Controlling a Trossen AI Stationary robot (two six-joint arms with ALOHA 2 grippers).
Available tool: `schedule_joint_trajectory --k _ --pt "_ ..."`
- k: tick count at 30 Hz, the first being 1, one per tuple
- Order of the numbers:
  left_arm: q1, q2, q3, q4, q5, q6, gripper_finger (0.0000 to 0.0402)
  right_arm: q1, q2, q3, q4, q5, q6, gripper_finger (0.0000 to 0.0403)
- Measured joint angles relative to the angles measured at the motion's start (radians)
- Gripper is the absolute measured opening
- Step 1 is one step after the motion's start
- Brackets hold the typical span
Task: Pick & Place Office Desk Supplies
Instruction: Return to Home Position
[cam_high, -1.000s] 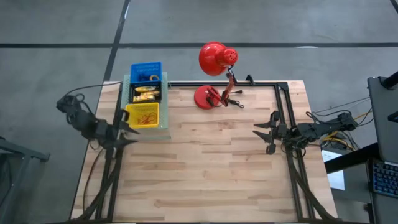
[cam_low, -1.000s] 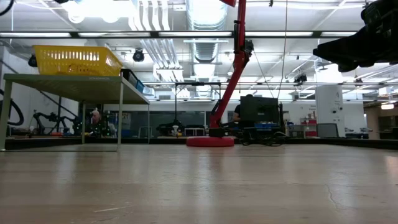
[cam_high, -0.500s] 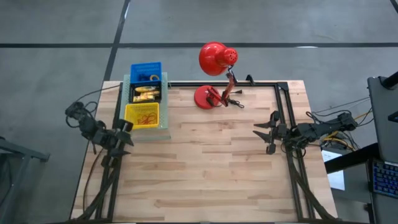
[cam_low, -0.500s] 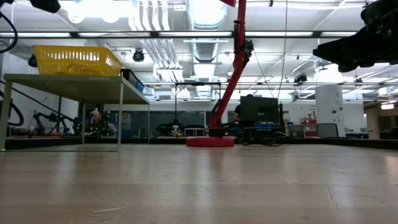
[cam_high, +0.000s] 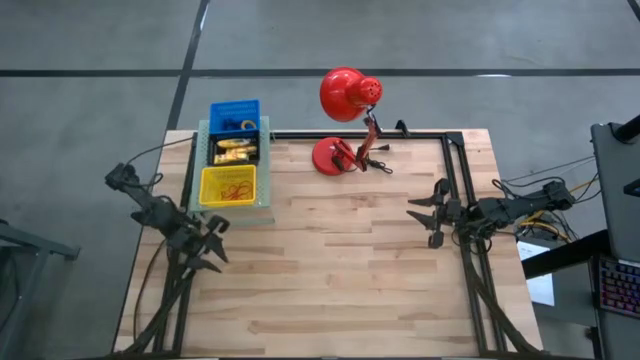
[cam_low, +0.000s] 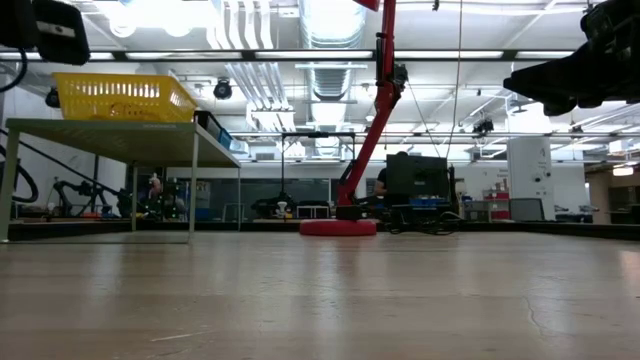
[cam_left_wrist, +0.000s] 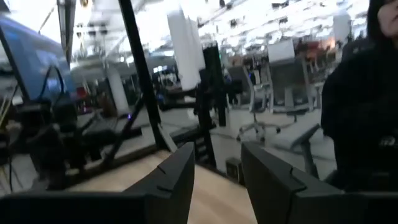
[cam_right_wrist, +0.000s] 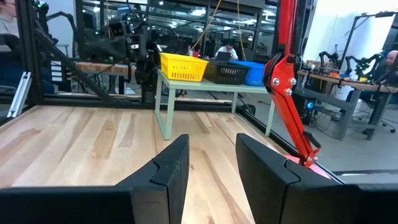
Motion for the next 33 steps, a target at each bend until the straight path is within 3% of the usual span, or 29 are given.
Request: schedule_joint_trajectory --k 9,14,33 --pt "0.0 0.004 0.001 -0.142 -0.01 -0.018 0.0133 0.0 0.0 0.0 0.001 -0.001 0.0 0.0128" --pt "0.0 0.03 0.002 -0.145 -0.004 -0.116 0.0133 0.0 0.0 0.0 0.002 -0.001 0.0 0.0128" --pt "0.0 0.03 0.002 -0.146 -0.004 -0.107 0.0134 0.0 0.0 0.0 0.002 -0.001 0.0 0.0128"
